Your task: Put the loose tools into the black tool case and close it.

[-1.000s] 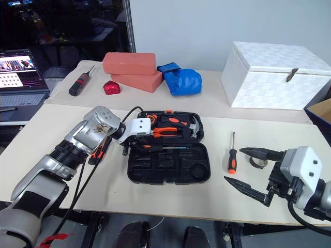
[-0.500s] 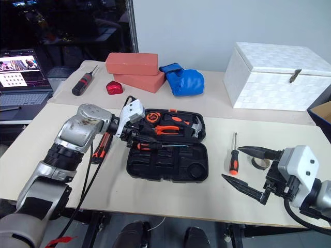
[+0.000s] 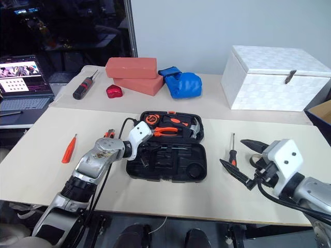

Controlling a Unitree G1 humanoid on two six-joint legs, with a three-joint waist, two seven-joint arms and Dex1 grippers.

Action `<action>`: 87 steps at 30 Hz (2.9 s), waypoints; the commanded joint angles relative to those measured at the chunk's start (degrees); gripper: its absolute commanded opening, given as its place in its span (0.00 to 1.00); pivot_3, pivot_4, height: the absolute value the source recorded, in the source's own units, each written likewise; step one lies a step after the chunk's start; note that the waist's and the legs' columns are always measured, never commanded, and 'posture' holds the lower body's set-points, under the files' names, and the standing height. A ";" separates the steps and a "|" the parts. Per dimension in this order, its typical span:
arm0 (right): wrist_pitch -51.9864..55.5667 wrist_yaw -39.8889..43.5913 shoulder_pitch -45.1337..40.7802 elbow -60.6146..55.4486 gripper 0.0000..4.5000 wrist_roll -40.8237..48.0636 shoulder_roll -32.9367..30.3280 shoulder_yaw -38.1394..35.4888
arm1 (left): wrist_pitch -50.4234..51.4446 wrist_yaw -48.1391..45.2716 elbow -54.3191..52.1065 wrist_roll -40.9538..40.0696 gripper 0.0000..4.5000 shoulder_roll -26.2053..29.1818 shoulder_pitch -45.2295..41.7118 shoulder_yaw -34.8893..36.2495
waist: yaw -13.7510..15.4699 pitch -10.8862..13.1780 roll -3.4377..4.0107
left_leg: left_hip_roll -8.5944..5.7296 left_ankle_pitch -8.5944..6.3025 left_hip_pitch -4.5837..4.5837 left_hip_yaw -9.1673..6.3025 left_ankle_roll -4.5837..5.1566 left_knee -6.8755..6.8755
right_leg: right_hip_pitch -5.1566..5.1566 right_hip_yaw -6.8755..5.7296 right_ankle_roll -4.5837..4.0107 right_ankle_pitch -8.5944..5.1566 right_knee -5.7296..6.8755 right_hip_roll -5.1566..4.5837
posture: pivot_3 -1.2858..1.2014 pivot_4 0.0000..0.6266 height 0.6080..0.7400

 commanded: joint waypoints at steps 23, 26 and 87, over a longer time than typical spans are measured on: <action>38.99 -17.55 -33.26 24.87 0.30 -8.96 3.82 19.23 | 6.77 -13.46 -24.87 -25.01 0.93 13.12 4.36 6.24 | -1.19 0.09 0.03 | -0.14 0.26 -0.65 0.06 0.51 -0.01 | -0.28 0.25 -0.03 0.10 -0.05 0.08 | 0.52 0.24 1.00; 37.66 -16.27 -32.67 23.67 0.20 -8.73 2.74 18.25 | 5.16 -12.52 -24.58 -25.23 0.93 12.76 5.34 7.64 | -1.19 0.09 0.04 | -0.14 0.25 -0.65 0.06 0.51 -0.01 | -0.28 0.25 0.02 0.06 -0.06 0.08 | 0.52 0.24 1.00; -29.62 25.60 -39.29 47.82 0.01 -27.43 12.12 43.78 | 2.22 -7.94 -33.72 -37.60 0.93 27.70 40.48 36.54 | -2.13 0.81 0.14 | 0.09 -0.14 -0.26 0.62 -0.30 -0.20 | -0.56 0.43 -0.13 -0.12 0.02 0.24 | 0.52 0.24 1.00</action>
